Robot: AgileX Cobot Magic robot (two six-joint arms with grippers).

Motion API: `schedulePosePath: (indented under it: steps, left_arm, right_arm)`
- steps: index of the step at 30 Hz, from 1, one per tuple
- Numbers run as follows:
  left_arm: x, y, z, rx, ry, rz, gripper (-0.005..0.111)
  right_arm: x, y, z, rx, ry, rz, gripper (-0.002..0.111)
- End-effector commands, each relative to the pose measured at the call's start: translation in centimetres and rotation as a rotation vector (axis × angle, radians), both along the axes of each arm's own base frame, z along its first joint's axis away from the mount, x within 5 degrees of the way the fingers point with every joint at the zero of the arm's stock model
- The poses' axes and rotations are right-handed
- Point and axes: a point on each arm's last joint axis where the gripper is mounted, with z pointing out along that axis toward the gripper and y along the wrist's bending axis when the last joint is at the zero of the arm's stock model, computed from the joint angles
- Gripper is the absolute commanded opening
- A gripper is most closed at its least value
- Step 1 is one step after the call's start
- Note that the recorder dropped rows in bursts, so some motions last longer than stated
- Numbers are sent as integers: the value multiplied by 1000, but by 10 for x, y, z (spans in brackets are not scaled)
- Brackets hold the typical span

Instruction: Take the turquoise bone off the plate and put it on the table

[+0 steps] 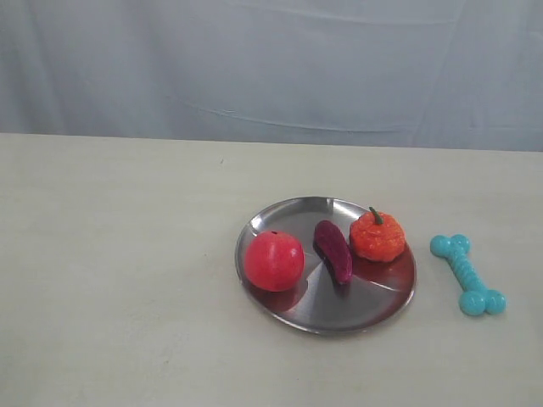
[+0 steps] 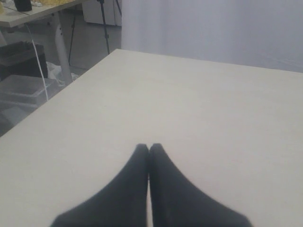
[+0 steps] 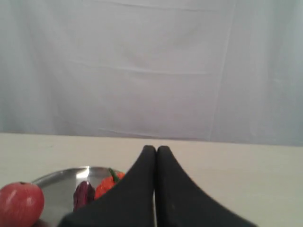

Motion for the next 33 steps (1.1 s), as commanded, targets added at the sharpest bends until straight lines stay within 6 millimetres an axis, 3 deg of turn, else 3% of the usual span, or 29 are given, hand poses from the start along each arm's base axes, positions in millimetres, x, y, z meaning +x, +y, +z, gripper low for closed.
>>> schedulePosePath:
  steps: [1,13,33]
  left_arm:
    - [0,0,0,-4,-6,3,0]
    - [0,0,0,-4,-6,3,0]
    - [0,0,0,-4,-6,3,0]
  right_arm:
    - [5,-2,-30,36,54,1,0]
    - [3,0,-53,97,272,10,0]
    - [3,0,-53,105,270,11,0]
